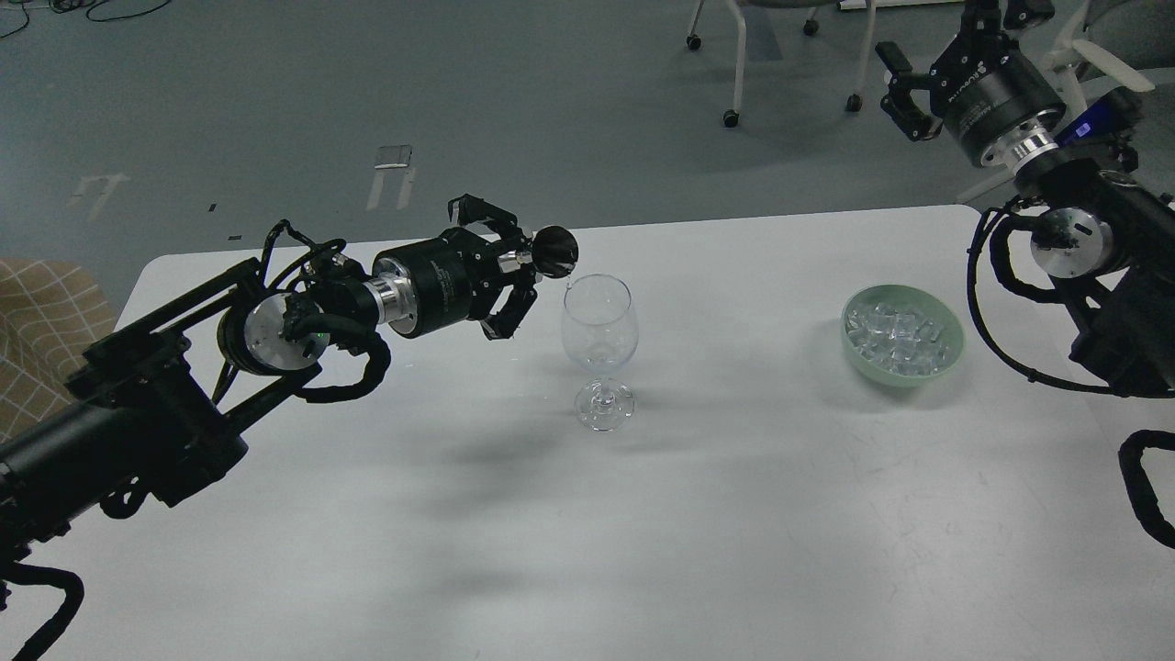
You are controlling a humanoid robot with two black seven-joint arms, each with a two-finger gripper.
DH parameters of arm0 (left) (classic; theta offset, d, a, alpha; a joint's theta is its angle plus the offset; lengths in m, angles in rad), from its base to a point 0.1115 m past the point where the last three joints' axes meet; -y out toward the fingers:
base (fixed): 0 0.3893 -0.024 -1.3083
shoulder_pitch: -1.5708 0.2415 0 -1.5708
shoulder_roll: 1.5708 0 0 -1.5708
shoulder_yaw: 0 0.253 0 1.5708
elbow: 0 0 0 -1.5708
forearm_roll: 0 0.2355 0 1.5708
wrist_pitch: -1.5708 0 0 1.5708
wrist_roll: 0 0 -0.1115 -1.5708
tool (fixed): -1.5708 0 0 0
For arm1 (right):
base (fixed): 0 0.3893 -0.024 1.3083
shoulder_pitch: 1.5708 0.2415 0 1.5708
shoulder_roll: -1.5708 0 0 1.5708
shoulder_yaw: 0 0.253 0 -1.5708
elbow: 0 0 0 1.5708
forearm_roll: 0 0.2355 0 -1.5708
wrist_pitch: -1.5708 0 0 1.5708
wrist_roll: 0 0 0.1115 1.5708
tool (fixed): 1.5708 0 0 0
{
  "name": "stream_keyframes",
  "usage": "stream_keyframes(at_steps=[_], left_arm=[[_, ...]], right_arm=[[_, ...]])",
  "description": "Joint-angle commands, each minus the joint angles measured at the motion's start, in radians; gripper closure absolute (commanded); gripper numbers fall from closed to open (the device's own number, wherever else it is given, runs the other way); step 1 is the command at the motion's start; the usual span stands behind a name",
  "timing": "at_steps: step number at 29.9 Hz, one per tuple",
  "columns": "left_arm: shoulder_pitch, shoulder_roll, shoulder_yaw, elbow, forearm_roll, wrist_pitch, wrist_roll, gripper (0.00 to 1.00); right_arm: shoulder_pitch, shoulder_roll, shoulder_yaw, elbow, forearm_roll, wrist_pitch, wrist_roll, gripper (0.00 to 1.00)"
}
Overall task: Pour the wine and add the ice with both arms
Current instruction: 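Tilt the jigger with the left gripper to pour into the glass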
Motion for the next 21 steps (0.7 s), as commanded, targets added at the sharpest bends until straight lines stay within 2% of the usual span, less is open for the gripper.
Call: stream_keyframes(at_steps=[1, 14, 21], left_arm=[[0.002, -0.007, -0.001, -0.004, 0.039, 0.002, 0.001, 0.93], [-0.001, 0.003, -0.001, -0.004, 0.053, 0.003, 0.000, 0.93], [0.002, -0.004, -0.010, -0.007, 0.165, 0.006, 0.006, 0.93]], right_arm=[[0.000, 0.000, 0.000, 0.000, 0.000, 0.000, 0.000, 0.00], [0.000, 0.000, 0.000, 0.000, 0.000, 0.000, 0.000, 0.00], [0.002, 0.000, 0.000, 0.000, 0.000, 0.000, 0.000, 0.00]])
